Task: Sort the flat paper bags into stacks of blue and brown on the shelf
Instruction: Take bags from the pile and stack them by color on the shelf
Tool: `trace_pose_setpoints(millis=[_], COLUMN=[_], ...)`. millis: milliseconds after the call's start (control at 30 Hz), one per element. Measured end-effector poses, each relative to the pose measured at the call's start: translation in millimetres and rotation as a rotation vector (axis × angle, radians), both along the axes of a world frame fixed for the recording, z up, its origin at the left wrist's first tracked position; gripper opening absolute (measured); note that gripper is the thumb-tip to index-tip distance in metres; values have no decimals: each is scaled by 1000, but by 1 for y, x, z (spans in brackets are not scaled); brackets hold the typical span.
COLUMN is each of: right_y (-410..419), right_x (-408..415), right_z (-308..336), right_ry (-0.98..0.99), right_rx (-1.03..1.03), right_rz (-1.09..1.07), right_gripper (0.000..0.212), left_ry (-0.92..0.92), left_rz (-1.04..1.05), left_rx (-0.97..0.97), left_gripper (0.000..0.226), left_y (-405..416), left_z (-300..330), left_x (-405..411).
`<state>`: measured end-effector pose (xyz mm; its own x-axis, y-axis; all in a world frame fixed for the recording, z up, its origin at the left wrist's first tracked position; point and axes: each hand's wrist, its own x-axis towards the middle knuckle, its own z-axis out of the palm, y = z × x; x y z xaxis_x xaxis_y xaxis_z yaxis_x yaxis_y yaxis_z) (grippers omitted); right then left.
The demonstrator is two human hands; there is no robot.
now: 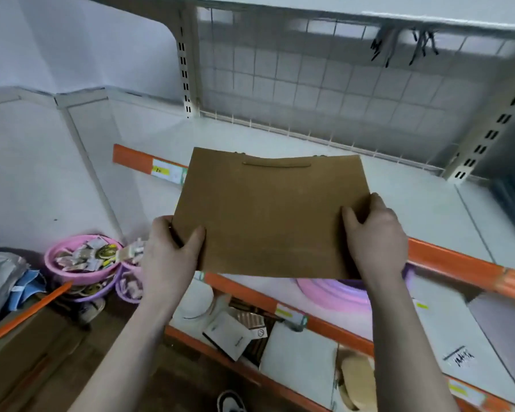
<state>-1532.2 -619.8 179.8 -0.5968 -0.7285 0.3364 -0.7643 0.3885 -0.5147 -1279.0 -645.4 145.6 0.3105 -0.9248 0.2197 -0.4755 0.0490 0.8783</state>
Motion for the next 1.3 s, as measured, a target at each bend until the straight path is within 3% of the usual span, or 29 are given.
trace_pose_setpoints(millis=[133,467,667,967,1300], right_y=[74,216,321,504,576], right_x=[-10,-87,-185,-367,-517], right_z=[3,17,24,25,30], right_ry=[4,-53,-33,-33,-31], right_rx=[82,39,-36,28,8], right_rz=[-64,-227,-334,-497,-599], right_gripper=[44,54,53,61,58], left_ry=[-29,-115,-100,-108,-101], left_rz=[-61,-263,-365,-531,-603], left_rx=[1,-41,-93,-68,-98], left_gripper=[34,34,39,43,44], left_y=[57,152,225,382,439], left_z=[-2,13,18,16,36], left_x=[-14,-102,-220,-425,-582])
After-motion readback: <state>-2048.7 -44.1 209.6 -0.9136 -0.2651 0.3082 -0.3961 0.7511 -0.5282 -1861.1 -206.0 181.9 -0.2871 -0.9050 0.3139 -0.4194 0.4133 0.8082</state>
